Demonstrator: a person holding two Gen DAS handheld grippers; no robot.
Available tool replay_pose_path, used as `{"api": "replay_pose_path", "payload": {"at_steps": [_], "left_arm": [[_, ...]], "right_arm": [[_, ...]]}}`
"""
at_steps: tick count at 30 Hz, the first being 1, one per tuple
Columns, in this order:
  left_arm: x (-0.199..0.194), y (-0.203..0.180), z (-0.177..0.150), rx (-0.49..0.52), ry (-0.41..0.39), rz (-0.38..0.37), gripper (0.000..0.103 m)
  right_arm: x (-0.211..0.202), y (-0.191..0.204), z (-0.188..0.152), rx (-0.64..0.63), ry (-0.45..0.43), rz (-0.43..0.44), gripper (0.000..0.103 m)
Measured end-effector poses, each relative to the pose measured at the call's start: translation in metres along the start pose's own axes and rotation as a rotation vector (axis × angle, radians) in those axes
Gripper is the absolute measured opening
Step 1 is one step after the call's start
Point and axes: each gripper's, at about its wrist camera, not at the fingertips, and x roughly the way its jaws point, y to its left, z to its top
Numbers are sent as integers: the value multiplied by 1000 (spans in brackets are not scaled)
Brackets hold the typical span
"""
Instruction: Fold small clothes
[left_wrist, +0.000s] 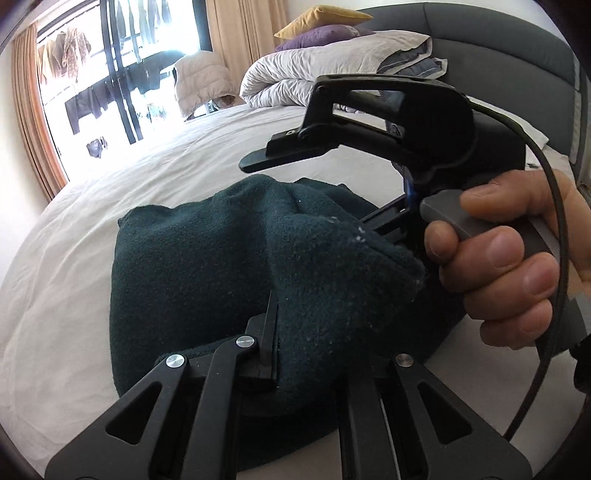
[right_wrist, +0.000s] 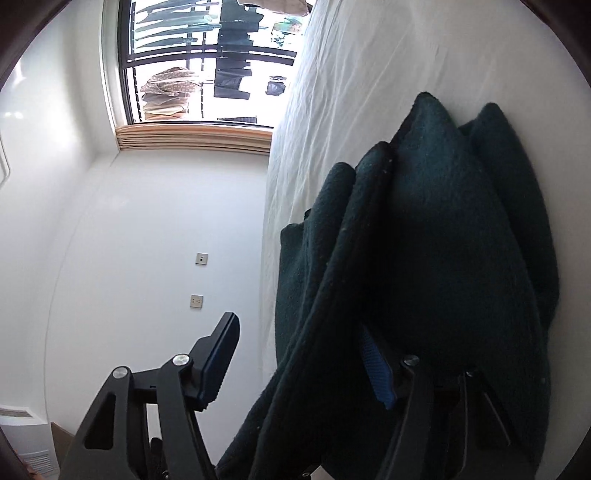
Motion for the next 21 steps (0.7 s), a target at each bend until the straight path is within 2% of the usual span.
{"api": "replay_pose_path", "payload": {"at_steps": [3, 6, 8, 9, 10, 13, 17, 21], "left_arm": [[9, -7, -4, 45, 7, 27, 7], [11, -17, -2, 88, 9, 53, 7], [12, -20, -3, 110, 11, 65, 7], [16, -23, 0, 121, 13, 71, 7], [17, -24, 1, 130, 16, 72, 7], [17, -27, 4, 145, 17, 67, 7], [13, -35, 11, 158, 0, 53, 7], [19, -45, 19, 187, 3, 41, 7]], "right_arm": [[6, 12, 8, -55, 15, -129, 64], [15, 26, 15, -140, 46, -280, 54], [20, 31, 19, -199, 71, -361, 37], [21, 34, 20, -231, 76, -413, 18], [19, 36, 20, -250, 76, -435, 15], [8, 44, 19, -312, 59, -446, 13], [-11, 48, 23, -342, 29, -427, 12], [-23, 44, 24, -346, 17, -446, 12]]}}
